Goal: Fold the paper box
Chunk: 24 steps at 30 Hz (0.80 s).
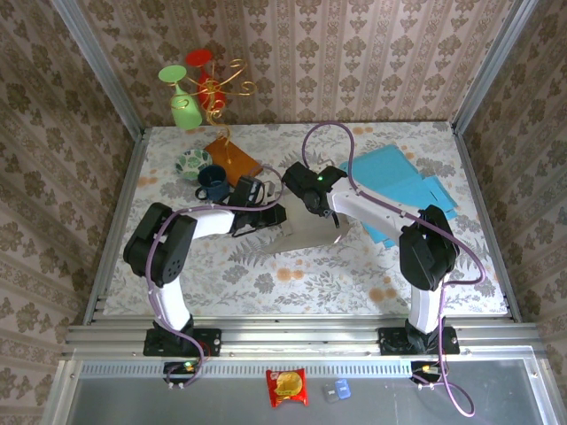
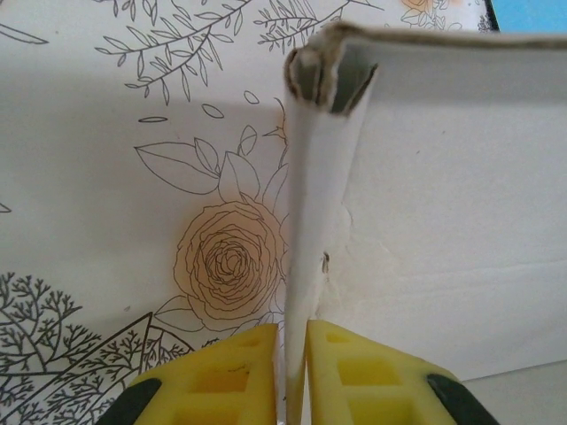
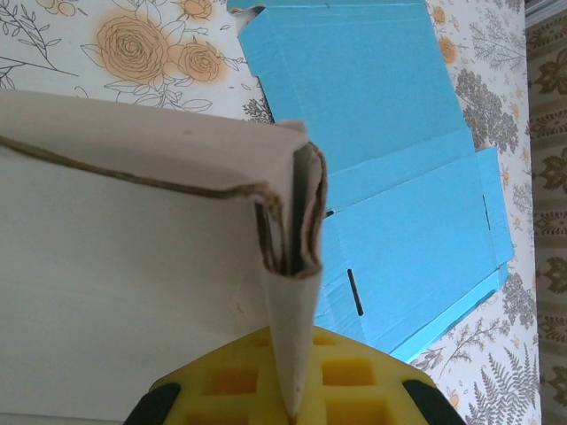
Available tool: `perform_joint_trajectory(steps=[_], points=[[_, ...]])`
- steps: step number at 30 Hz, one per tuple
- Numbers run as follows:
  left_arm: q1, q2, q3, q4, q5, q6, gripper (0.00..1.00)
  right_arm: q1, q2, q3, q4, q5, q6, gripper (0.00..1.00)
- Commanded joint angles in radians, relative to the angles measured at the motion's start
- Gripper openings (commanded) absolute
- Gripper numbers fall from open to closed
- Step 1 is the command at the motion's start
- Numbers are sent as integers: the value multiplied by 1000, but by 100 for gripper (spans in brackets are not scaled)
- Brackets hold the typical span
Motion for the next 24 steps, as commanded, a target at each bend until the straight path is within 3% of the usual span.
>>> perform_joint_trajectory(steps=[1, 10, 15, 19, 24], points=[[-10, 31, 11, -58, -75, -12, 15, 20, -12, 3, -16, 28, 39, 0], [-52, -10, 35, -227, -239, -11, 16, 32, -31, -17, -1, 50, 53, 0], [-58, -33, 32, -281, -302, -25, 0, 40, -40, -24, 6, 58, 56, 0], [-75, -60, 30, -329, -383, -47, 0, 47, -31, -16, 1, 60, 59, 0], [-81, -74, 14, -313, -387, -74, 0, 53, -26, -7, -5, 62, 63, 0]])
